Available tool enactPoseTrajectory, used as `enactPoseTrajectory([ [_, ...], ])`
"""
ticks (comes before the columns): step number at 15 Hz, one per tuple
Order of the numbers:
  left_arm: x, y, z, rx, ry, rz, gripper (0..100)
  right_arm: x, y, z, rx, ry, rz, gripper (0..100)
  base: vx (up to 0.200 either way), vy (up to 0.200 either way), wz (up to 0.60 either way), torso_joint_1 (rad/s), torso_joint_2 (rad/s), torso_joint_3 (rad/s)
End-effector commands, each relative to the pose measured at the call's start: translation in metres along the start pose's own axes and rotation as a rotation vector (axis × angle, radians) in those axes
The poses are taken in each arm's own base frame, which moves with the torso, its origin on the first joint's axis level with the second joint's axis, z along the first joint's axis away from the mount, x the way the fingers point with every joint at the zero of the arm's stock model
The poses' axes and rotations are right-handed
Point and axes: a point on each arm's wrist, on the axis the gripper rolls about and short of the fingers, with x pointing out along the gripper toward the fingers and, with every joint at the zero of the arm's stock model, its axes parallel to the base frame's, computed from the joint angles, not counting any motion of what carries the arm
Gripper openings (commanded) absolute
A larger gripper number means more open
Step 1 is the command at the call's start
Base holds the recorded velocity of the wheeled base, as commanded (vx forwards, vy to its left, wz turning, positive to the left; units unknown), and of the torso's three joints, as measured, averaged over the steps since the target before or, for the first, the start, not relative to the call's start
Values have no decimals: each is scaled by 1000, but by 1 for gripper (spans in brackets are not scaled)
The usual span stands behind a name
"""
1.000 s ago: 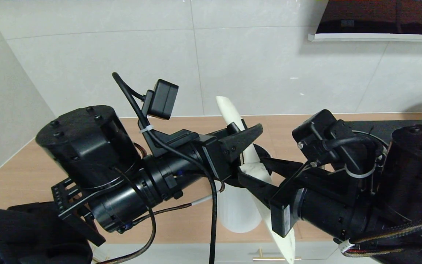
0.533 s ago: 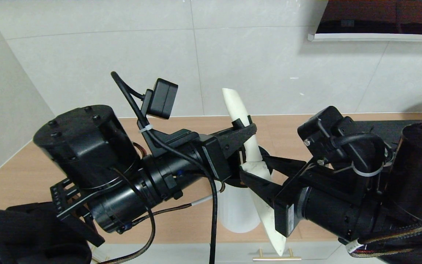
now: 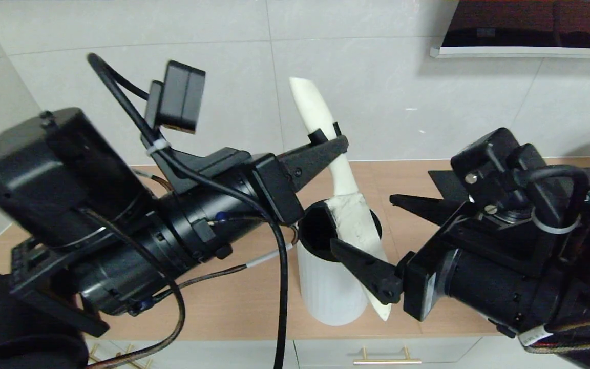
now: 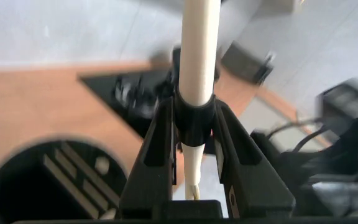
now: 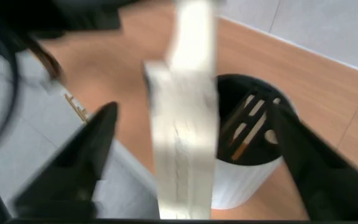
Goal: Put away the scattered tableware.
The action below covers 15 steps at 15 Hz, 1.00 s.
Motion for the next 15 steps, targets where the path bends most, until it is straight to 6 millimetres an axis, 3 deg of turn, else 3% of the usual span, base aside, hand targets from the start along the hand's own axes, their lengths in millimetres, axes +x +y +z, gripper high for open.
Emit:
enactPoseTrajectory([
  [1, -17, -15, 38, 42, -89, -18, 0, -16, -17, 18, 18, -74, -51, 100, 0, 0, 0, 0, 0, 0],
  [4, -24, -16, 76, 159, -159, 109, 0, -17, -46, 28, 22, -112, -165, 100, 0, 0, 0, 0, 0, 0],
  [7, -30, -28, 80, 249, -163, 288, 0, -12, -52, 25, 17, -97, -189, 100, 0, 0, 0, 0, 0, 0],
  [10, -9, -32, 88, 314, -58, 390, 0, -10, -59, 26, 19, -99, -220, 100, 0, 0, 0, 0, 0, 0],
  [12, 16, -35, 89, 315, -10, 511, 0, -14, -70, 33, 22, -128, -267, 100, 0, 0, 0, 0, 0, 0],
  [15, 54, -25, 68, 325, 23, 624, 0, -15, -76, 35, 20, -134, -295, 100, 0, 0, 0, 0, 0, 0],
])
